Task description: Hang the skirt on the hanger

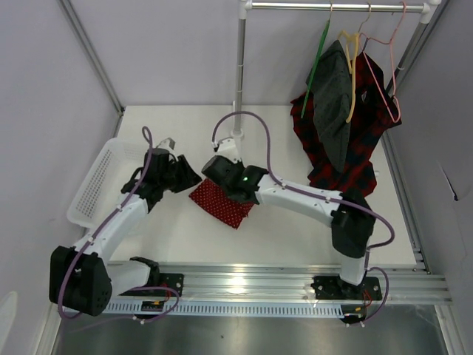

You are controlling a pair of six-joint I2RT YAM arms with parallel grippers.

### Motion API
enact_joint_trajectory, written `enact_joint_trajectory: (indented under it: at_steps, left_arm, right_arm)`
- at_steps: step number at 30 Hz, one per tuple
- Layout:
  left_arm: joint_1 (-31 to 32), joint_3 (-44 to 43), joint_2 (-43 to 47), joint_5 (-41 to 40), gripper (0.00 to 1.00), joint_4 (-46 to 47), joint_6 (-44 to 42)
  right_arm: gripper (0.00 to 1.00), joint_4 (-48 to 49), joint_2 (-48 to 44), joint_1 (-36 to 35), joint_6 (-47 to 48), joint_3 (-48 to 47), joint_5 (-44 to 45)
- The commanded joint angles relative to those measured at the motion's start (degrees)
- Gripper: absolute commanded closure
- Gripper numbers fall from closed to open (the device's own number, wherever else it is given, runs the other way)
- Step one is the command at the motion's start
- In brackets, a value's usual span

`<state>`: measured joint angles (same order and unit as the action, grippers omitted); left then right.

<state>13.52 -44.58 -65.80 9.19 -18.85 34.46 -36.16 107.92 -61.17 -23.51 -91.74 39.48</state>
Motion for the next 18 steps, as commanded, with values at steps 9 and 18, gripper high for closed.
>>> enact_joint_trajectory:
  at_steps: [9, 18]
  left_arm:
    - [18.0, 10.4, 9.4, 4.2, 0.47, 23.1, 5.8]
    - [27.8, 15.3, 9.6, 0.0, 0.38, 37.7, 0.3]
  right_arm:
    - [1.0, -8.8, -15.5, 1.5, -0.3, -6.0, 3.0]
    - [1.0, -13.9, -15.2, 1.1, -0.2, -14.4, 2.1]
